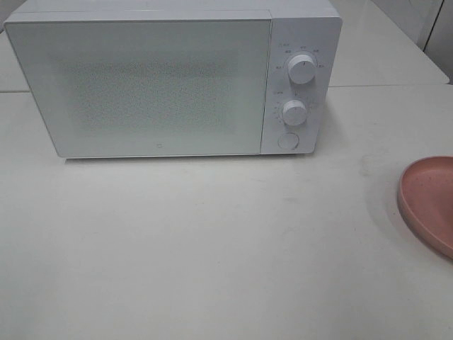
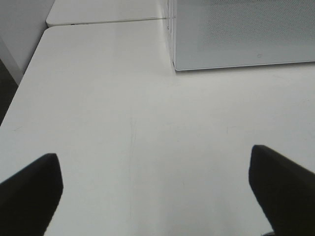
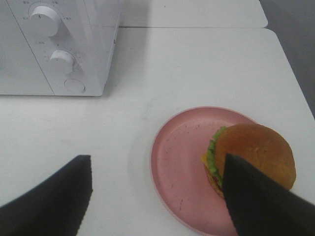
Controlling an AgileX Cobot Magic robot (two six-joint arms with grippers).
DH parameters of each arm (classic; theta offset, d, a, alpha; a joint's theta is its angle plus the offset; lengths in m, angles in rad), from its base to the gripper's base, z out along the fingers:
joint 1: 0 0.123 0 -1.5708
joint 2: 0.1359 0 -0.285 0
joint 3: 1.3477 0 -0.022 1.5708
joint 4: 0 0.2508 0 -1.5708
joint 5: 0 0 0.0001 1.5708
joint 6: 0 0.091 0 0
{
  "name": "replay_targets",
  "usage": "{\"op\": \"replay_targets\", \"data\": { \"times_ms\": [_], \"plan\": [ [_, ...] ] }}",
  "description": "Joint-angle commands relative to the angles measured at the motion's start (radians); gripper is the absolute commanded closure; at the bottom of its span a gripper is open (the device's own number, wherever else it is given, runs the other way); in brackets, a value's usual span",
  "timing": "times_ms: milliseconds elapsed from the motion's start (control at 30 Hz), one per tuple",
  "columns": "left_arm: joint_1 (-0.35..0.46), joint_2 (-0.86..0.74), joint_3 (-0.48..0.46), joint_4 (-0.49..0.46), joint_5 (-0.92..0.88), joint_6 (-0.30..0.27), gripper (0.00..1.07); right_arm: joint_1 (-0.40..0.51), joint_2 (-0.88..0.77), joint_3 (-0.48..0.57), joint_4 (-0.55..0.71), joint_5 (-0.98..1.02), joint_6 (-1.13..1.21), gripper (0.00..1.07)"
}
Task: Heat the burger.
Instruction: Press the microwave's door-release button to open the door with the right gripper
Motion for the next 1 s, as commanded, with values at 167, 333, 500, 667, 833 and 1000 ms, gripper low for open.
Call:
{"op": "replay_targets", "data": {
  "times_ms": [167,333,500,667,833,1000],
  "plan": [
    [-0.003,-0.027,0.003,-0.001,-0.001,-0.005,0.09,0.003,0.101,-0.007,0.002,-0.149,0.005,0.32],
    [-0.003,-0.027,0.003,-0.001,-0.001,-0.005,0.09,0.003,0.165,-0.007,0.002,-0.238,0.005,0.32],
    [-0.003,-0.027,0.003,-0.001,-0.001,-0.005,0.09,0.003,0.233,-0.007,0.002,-0.307,0.005,0.32],
    [-0.003,-0.027,0.003,-0.001,-0.001,-0.005,0.09,0.003,0.309,-0.007,0.002,-0.385,0.005,0.32],
    [-0.003,-0.027,0.003,-0.001,-0.001,-0.005,0.09,0.003,0.418,-0.007,0.002,-0.494,0.008,0.32],
    [-0.003,-0.027,0.003,-0.001,-0.001,-0.005,0.09,0.003,0.508,-0.007,0.002,-0.587,0.009,0.32]
  ]
}}
